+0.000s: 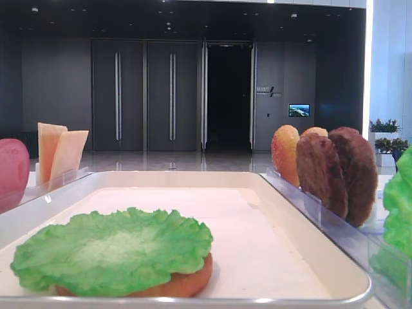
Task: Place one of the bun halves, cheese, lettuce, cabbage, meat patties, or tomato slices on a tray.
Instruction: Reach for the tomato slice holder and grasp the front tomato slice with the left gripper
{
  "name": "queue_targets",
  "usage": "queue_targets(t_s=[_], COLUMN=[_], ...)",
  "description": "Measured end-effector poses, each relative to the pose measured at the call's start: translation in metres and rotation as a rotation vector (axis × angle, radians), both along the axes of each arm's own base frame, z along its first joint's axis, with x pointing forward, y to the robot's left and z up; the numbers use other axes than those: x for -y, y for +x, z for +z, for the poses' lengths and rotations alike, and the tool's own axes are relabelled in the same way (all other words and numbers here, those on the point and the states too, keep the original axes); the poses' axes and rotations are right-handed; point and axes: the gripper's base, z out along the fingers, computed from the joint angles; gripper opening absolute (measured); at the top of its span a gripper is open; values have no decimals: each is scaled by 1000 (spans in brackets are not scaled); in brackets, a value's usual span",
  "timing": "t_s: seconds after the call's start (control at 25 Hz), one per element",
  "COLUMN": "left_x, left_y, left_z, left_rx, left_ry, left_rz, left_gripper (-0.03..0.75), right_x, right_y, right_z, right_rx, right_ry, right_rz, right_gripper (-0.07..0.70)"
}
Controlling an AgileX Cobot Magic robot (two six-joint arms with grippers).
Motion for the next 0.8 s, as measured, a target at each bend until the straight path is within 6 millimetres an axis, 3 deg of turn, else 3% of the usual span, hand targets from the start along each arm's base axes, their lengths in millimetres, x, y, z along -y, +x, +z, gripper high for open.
queue_targets(t_s=[0.4, 0.8], left_x=[0, -1], left_y=[4, 42], left_z=[0, 2], left_rx=[-28, -342], left_ry=[2, -27], left_rz=[2, 26], left_gripper=[471, 471], right_x=[0, 0], right_y=[0, 0], right_z=[0, 0], right_rx=[0, 0], right_ry=[0, 0], right_rz=[0, 0], right_gripper=[554, 554])
